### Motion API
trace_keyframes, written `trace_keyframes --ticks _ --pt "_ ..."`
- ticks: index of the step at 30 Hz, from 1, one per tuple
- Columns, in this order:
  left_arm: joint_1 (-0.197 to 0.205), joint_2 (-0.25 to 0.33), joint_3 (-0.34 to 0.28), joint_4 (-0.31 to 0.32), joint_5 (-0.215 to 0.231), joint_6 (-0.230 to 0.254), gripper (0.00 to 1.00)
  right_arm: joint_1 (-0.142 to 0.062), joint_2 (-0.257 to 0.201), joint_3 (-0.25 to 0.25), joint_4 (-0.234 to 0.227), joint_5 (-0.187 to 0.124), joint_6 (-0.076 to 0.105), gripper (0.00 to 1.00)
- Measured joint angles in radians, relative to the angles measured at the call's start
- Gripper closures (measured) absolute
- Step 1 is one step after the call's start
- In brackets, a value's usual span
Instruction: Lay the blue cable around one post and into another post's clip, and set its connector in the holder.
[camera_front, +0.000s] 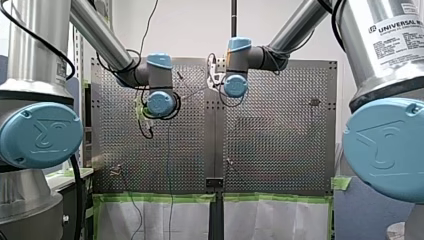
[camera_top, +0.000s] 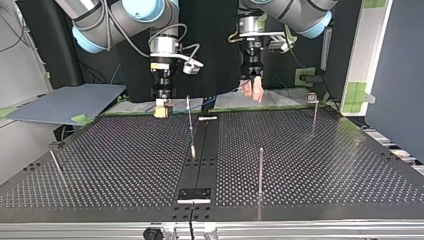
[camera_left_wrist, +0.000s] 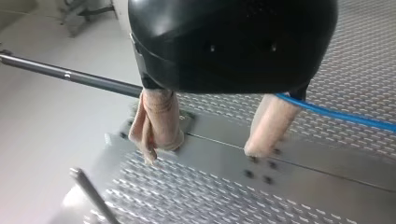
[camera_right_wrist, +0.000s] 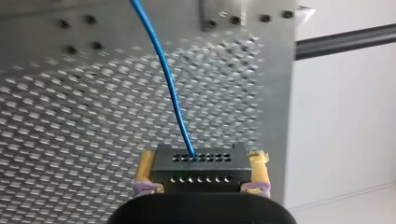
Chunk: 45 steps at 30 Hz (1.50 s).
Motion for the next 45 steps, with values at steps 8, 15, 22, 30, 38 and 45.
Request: trace_keyframes --ticks 8,15,22,30,38,45 --pt "0.0 0.075 0.075 -0.075 -0.003 -0.003 0.0 -0.048 -0.077 -0.025 0.077 -0.077 -0.076 0.39" --pt "0.021 0.139 0.119 -0.138 -0.013 -0.018 0.0 -0.031 -0.135 -0.057 0.135 -0.135 -0.115 0.39" --pt "0.088 0.199 0.187 -0.208 -0.017 -0.041 0.0 -0.008 -0.203 -0.106 0.203 -0.203 -0.126 0.39" --pt "0.161 0.212 0.253 -0.282 0.039 -0.061 0.0 0.0 -0.231 -0.162 0.283 -0.273 -0.111 0.39" --pt "0.239 0.194 0.284 -0.36 0.117 -0.061 0.0 0.003 -0.178 -0.206 0.359 -0.277 -0.107 0.39" --pt "0.305 0.152 0.33 -0.425 0.183 -0.055 0.0 -0.003 -0.13 -0.243 0.42 -0.281 -0.097 0.39"
